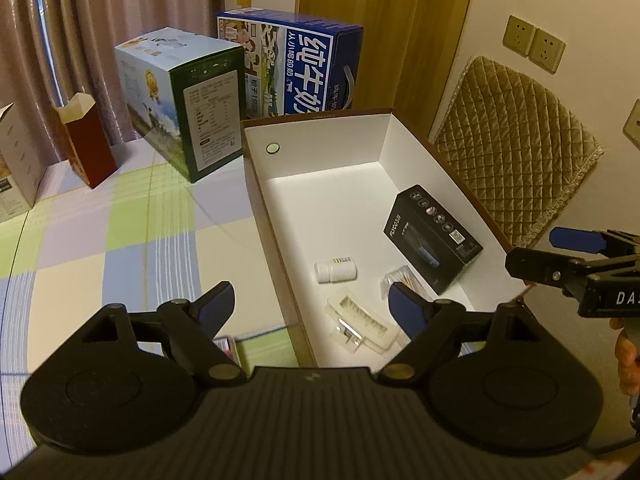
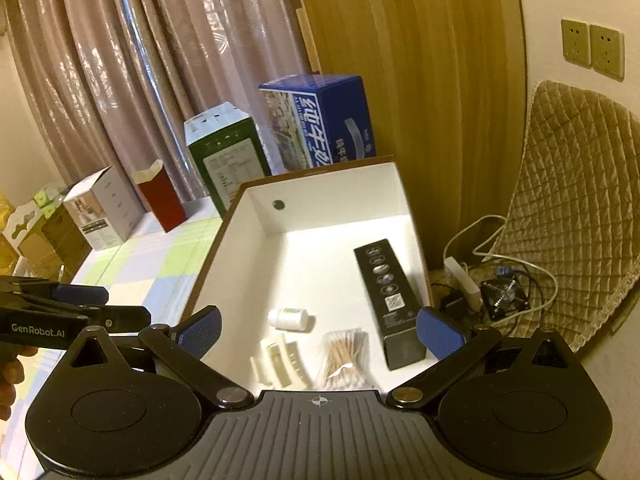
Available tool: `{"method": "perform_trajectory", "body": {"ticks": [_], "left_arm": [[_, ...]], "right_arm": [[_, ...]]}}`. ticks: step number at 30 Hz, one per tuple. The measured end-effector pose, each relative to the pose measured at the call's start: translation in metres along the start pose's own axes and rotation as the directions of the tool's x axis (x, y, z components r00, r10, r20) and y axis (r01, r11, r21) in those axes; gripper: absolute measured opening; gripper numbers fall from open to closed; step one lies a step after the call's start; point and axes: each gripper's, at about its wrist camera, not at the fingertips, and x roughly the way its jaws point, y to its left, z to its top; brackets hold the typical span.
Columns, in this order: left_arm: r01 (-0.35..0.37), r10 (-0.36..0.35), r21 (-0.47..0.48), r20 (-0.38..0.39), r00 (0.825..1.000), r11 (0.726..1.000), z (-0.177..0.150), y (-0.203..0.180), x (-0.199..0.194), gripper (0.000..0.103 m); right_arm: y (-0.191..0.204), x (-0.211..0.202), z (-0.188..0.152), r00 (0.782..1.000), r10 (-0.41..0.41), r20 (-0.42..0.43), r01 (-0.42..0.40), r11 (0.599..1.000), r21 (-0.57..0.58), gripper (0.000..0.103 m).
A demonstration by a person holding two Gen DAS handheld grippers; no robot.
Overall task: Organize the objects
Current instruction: 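Withdraw both tools from the box toward the remaining table items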
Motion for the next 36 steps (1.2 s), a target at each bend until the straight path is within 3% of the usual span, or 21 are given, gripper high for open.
{"method": "perform_trajectory", "body": {"ticks": [21,36], "left_arm": [[-0.011,0.013,-0.065,0.029,1.000,0.998,-0.054,0.032,-0.067,0.083],[-0.051,0.054,-0.131,0.024,0.998,0.990,-0.091,0.083,-0.106,0.083]], "right_arm": [[0.065,-0.034,-0.044,0.999,0.042,-0.023,-0.042,0.999,-0.008,0.101],[0.117,-0.017,-0.080,0.987,0.090,-0.133,-0.094,0.995,-0.028,0.101]]}}
